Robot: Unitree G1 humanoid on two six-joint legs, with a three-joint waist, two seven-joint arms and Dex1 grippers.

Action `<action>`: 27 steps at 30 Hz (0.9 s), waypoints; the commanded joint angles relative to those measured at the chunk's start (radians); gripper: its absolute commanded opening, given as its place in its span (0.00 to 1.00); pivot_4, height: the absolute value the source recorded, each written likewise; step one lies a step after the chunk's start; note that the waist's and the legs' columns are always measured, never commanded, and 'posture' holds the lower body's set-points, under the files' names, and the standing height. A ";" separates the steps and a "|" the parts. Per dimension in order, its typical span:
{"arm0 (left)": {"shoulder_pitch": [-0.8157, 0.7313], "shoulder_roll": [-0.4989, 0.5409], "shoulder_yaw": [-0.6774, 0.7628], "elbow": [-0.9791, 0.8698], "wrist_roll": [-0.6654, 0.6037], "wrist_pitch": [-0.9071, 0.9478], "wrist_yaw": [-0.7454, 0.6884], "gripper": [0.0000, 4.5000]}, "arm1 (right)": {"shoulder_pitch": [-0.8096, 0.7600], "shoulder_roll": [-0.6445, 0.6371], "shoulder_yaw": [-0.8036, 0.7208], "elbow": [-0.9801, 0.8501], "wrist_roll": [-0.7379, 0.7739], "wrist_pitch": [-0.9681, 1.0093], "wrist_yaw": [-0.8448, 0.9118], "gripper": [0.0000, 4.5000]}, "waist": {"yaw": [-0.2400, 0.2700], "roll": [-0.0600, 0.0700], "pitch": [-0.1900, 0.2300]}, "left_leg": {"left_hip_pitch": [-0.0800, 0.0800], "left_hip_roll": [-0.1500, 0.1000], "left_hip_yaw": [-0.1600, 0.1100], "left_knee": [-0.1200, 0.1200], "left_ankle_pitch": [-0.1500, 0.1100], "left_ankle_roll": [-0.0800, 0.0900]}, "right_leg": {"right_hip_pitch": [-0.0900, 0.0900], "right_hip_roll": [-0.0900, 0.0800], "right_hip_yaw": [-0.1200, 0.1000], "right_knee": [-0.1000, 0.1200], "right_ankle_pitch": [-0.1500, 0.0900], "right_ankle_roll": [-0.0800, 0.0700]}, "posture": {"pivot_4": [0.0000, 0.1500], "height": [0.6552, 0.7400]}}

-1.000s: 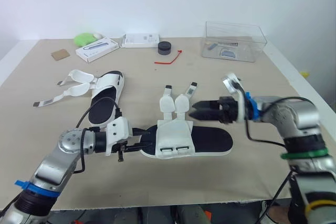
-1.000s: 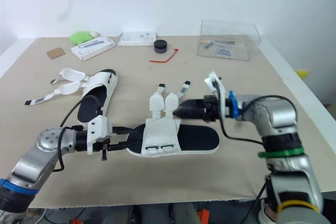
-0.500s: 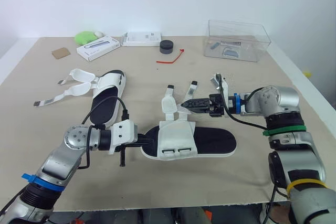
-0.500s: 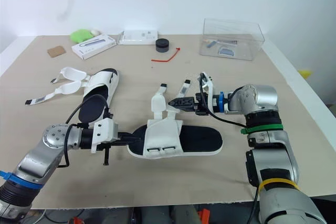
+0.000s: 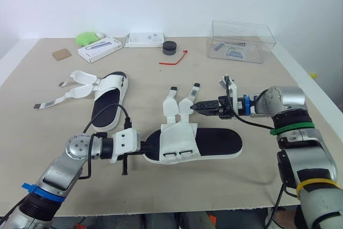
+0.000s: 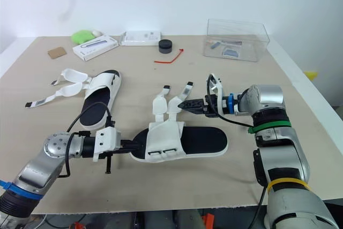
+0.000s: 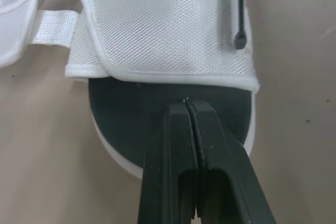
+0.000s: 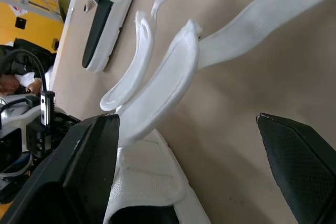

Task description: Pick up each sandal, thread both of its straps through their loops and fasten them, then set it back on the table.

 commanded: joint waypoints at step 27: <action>0.007 0.013 -0.010 0.009 0.052 -0.065 -0.001 0.01 | -0.266 0.244 -0.354 0.553 -0.096 -0.405 -0.306 1.00 | -0.006 0.000 0.000 | 0.000 0.001 0.001 -0.001 0.000 0.000 | 0.000 -0.001 0.000 0.001 0.001 -0.001 | 1.00 1.00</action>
